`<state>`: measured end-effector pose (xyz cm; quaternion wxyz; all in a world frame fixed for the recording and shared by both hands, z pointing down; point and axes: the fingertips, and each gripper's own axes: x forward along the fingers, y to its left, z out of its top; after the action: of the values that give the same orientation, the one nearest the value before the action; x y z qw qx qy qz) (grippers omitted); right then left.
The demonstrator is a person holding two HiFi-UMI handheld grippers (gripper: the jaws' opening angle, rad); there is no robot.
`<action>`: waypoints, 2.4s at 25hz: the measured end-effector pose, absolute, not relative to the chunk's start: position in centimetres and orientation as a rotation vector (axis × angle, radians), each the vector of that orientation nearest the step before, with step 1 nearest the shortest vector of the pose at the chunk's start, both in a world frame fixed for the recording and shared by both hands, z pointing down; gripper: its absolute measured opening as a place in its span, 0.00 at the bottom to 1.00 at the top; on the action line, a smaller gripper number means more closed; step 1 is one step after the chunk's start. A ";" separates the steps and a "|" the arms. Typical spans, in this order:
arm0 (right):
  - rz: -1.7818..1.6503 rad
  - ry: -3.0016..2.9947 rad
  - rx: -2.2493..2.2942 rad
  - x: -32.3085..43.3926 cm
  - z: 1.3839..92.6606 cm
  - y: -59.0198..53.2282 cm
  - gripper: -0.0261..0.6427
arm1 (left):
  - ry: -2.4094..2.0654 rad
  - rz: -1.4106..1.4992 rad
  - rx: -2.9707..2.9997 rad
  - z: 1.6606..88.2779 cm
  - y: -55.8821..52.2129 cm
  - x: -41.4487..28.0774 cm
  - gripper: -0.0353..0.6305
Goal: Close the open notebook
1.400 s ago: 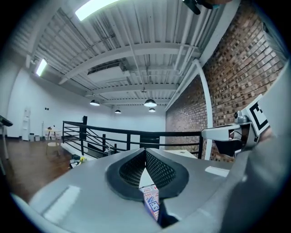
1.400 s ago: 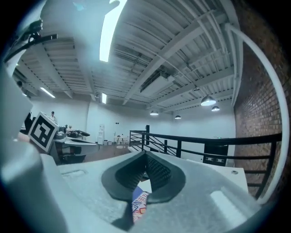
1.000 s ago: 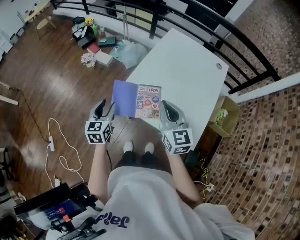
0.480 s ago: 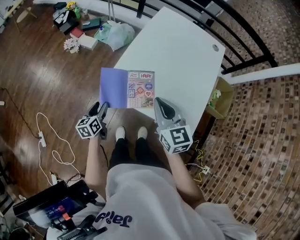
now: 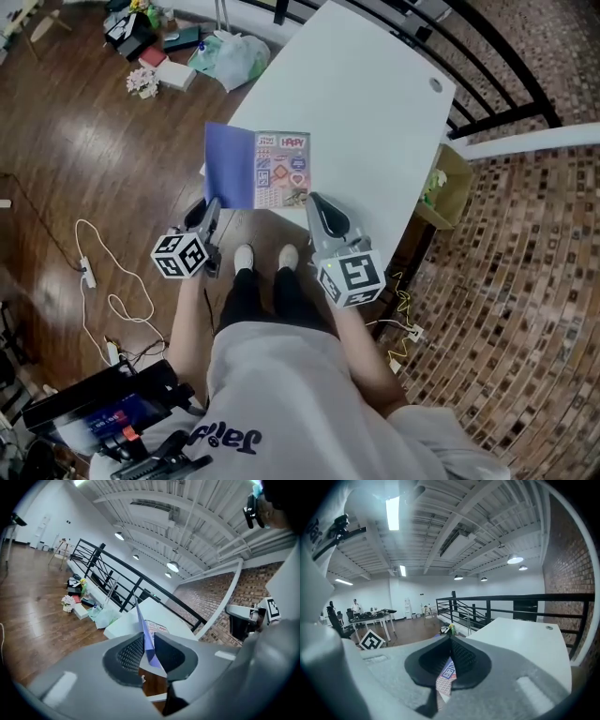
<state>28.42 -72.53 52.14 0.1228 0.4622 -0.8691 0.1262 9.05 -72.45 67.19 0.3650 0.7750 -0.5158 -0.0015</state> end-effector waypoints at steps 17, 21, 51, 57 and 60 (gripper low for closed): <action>0.469 -2.432 1.604 35.4 52.6 -71.3 0.02 | -0.911 0.353 2.304 67.5 -72.1 28.6 0.14; 0.486 -2.399 1.655 36.2 52.8 -70.2 0.02 | -0.839 0.456 2.258 71.2 -70.8 30.4 0.20; 0.140 -2.563 1.768 28.9 42.7 -45.3 0.02 | -1.312 0.034 2.777 41.9 -49.8 21.1 0.07; 0.251 -2.461 1.779 30.4 44.9 -37.9 0.02 | -1.222 0.094 2.830 41.3 -41.7 23.9 0.07; 0.162 -2.456 1.827 30.7 42.1 -37.2 0.02 | -1.236 0.050 2.884 39.2 -40.7 23.3 0.07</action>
<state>30.74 -37.20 42.10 0.0382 0.5957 -0.8006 0.0527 23.33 -40.67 39.22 0.0019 0.9190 -0.3939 0.0160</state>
